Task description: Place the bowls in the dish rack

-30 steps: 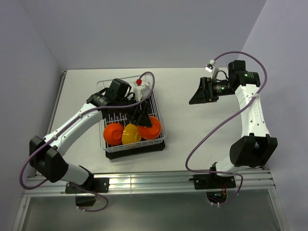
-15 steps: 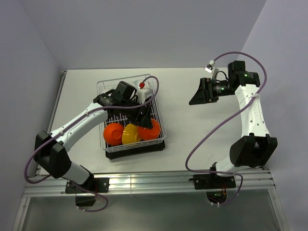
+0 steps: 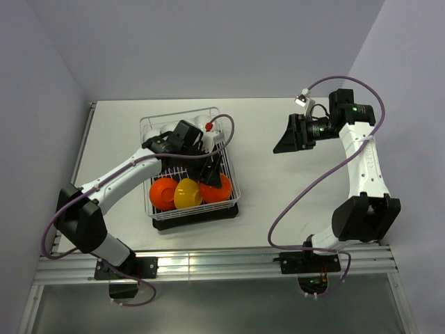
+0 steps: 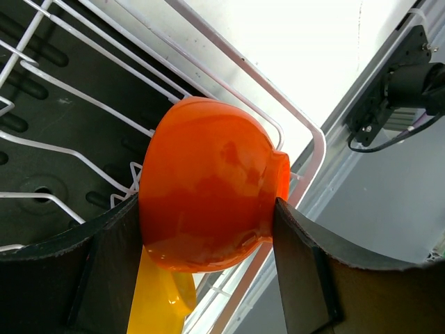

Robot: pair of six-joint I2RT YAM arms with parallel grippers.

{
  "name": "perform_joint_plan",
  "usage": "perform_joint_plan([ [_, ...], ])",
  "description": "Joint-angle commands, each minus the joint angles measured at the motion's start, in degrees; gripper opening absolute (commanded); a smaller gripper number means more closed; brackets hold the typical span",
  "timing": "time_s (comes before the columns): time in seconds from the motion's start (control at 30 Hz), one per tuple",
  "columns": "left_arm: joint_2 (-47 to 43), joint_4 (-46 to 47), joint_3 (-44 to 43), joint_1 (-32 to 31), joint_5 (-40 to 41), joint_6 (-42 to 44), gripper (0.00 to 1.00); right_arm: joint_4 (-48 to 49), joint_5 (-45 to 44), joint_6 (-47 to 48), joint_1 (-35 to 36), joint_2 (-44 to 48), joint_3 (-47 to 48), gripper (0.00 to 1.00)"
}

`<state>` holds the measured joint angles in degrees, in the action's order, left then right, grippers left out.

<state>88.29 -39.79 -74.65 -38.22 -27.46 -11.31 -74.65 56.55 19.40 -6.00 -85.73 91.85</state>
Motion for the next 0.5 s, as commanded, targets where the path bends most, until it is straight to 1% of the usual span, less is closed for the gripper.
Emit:
perform_joint_plan([
  [0.0,0.30,-2.13,-0.14,-1.59,1.53,0.15,0.03,-0.58,0.93,1.08,-0.33,0.22,-0.36,0.88],
  [0.17,1.18,-3.10,-0.05,-2.74,4.34,1.03,0.03,-0.85,0.84,1.43,-0.24,-0.05,-0.10,0.88],
  [0.3,1.27,-3.10,0.73,-3.18,4.61,1.38,0.02,-1.02,0.75,1.69,-0.33,-0.13,-0.27,0.88],
  [0.37,1.44,-3.19,0.91,-3.27,4.53,1.47,0.04,-0.94,0.75,1.70,-0.24,-0.14,-0.53,0.88],
  [0.47,1.88,-3.45,1.18,-3.36,4.70,1.73,0.09,-1.11,0.75,1.87,-0.33,-0.22,-0.71,0.88],
])
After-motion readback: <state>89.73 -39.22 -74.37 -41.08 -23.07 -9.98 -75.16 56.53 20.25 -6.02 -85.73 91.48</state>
